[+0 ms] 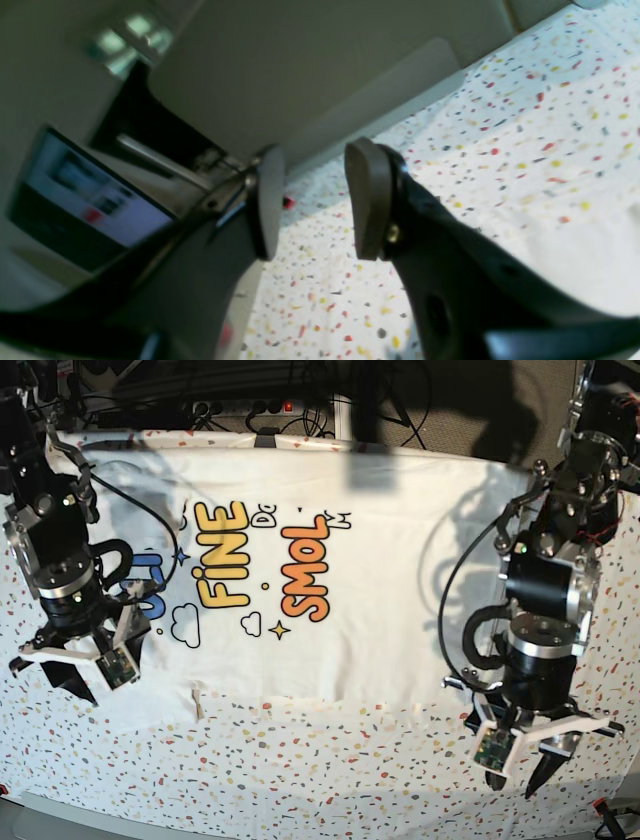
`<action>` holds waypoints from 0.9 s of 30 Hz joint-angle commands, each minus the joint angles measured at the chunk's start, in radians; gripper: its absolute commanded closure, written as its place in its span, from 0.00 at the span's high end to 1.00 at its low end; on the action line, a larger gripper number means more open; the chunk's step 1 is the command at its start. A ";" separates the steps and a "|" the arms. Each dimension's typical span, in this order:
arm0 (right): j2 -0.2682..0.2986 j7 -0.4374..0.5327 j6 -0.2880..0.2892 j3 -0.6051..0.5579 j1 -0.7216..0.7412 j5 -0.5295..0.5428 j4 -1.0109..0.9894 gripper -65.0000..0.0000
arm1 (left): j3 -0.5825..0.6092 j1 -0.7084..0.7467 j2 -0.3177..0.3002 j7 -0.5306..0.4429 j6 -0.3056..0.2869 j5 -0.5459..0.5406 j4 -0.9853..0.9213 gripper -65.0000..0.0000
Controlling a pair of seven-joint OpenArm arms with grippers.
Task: Fold the T-shirt properly
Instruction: 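Move both grippers outward to the shirt's side edges near the hem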
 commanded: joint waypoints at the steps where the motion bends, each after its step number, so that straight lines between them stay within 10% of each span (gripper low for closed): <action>1: 0.001 0.021 -0.014 0.009 0.027 -0.016 0.007 0.51 | -0.013 -0.038 0.001 -0.028 0.008 -0.003 -0.008 0.35; 27: -0.332 0.048 -0.004 0.009 0.385 0.097 -0.381 0.51 | -0.016 -0.432 0.060 -0.096 0.008 -0.250 -0.658 0.35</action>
